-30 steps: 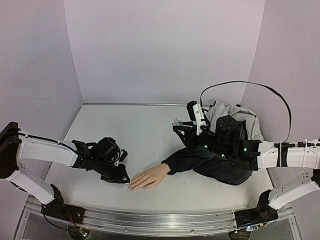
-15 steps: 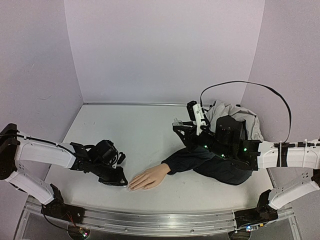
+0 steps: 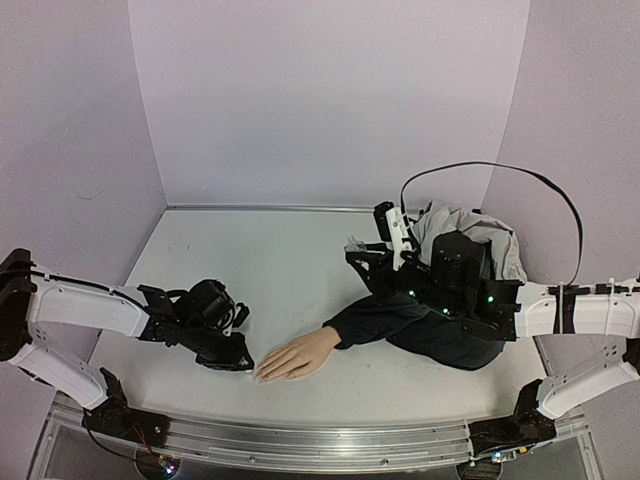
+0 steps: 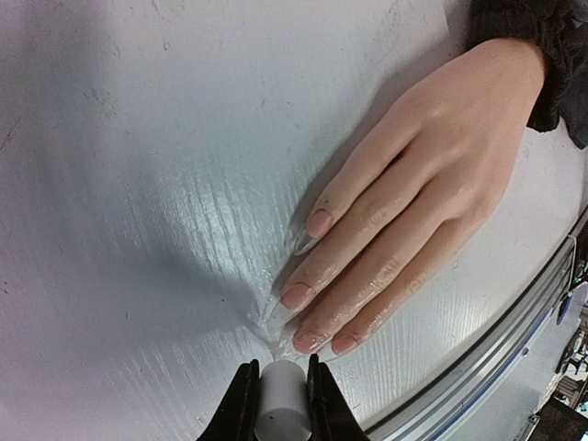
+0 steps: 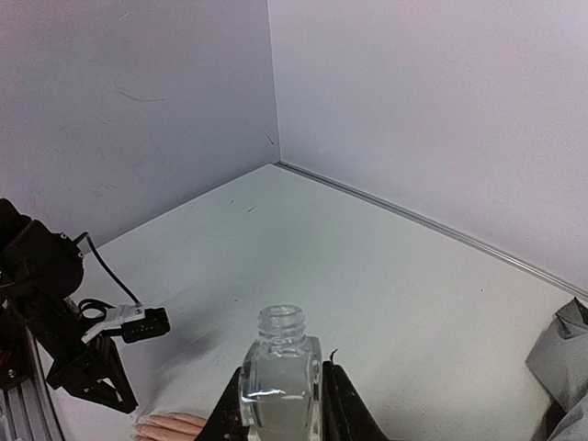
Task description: Paint the nails
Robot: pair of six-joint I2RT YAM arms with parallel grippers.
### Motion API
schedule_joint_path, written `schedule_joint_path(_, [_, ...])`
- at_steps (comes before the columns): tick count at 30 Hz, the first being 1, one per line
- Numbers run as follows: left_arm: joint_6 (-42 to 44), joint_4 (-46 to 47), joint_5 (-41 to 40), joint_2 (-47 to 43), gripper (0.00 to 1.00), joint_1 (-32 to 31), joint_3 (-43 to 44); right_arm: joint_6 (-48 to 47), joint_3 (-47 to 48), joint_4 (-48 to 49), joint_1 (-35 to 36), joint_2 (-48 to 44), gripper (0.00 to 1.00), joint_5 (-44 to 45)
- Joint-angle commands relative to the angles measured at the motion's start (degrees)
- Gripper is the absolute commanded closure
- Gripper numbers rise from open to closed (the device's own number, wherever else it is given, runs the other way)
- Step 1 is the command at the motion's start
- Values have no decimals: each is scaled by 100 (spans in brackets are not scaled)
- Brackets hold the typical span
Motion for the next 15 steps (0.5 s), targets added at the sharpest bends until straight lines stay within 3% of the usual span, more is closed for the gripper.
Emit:
schedule_joint_path(1, [-35, -14, -108, -367, 100, 15, 15, 74, 76, 460, 12, -84, 100, -26])
schedule_joint_path(15, [95, 104, 51, -152, 100, 16, 347, 83, 57, 483, 3, -74, 100, -29])
